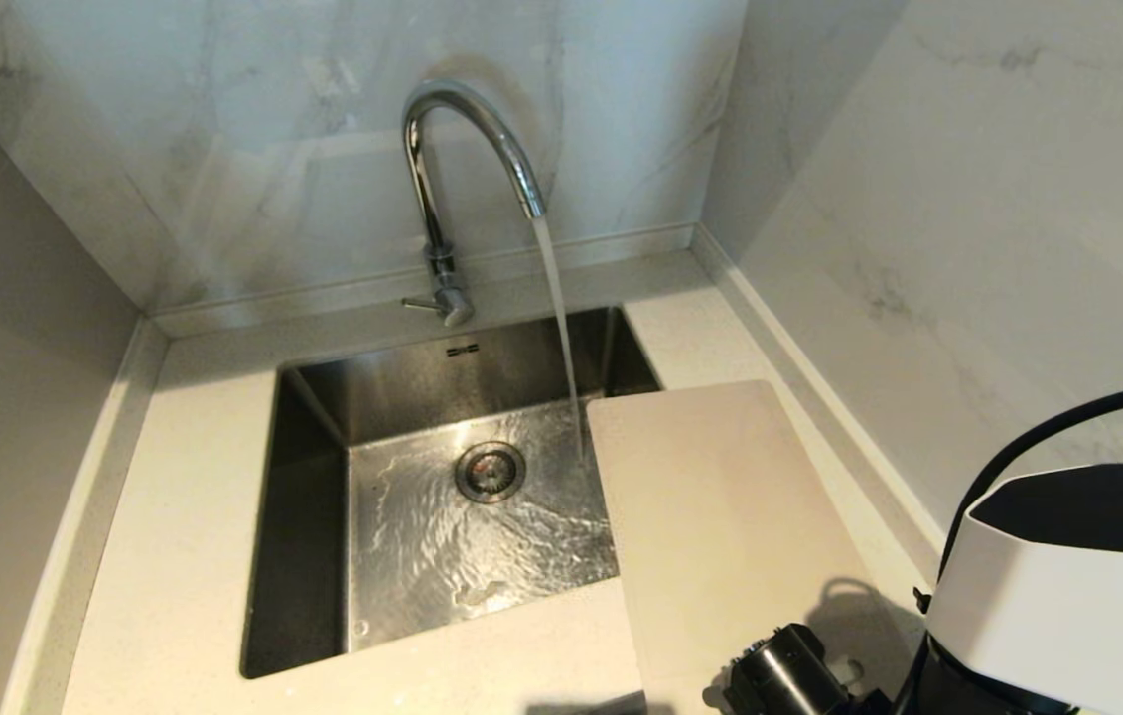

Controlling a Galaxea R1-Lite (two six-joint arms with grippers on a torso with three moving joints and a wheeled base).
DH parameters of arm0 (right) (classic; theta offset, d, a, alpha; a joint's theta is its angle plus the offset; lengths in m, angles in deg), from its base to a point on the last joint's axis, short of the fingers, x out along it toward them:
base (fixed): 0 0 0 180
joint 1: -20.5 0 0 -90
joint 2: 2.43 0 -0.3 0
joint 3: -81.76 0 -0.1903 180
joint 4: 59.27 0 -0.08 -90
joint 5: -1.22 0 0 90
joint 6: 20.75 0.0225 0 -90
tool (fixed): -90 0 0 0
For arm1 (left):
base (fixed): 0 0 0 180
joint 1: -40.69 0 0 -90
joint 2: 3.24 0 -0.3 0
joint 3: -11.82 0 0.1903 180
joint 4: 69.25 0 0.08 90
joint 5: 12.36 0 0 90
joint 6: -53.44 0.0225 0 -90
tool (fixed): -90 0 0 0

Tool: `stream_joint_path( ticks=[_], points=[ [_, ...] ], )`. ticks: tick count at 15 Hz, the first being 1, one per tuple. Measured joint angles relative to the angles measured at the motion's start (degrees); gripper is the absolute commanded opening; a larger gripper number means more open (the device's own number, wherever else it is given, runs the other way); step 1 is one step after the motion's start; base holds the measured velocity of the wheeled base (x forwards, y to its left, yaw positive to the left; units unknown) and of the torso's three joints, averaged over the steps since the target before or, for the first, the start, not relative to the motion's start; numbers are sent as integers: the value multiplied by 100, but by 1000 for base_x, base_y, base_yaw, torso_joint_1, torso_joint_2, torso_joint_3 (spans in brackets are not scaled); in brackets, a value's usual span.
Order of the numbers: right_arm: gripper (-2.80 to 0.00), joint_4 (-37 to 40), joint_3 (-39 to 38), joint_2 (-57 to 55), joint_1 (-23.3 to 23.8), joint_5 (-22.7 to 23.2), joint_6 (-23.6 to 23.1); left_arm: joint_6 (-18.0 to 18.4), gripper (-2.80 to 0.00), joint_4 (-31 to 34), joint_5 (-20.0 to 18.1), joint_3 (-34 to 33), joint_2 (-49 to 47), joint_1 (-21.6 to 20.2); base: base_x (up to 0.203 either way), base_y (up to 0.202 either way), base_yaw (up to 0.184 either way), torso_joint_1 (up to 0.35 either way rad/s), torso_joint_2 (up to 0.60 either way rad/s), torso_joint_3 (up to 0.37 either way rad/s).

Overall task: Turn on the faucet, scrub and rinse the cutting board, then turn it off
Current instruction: Pick up the cutting board

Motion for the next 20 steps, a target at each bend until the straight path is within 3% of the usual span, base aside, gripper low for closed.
stream_joint_path(
  ticks=[8, 9, 20],
  points=[
    [0, 9, 4, -17, -10, -119, -106, 2, -280, 2, 1, 0, 0, 0, 0, 0, 0, 0, 0, 0],
    [-280, 7, 6, -17, -11, -120, -112, 2, -280, 2, 3, 0, 0, 0, 0, 0, 0, 0, 0, 0],
    [-280, 23, 11, 7, -11, -100, -108, 0, -280, 3, 6, 0, 0, 0, 0, 0, 0, 0, 0, 0]
  ],
)
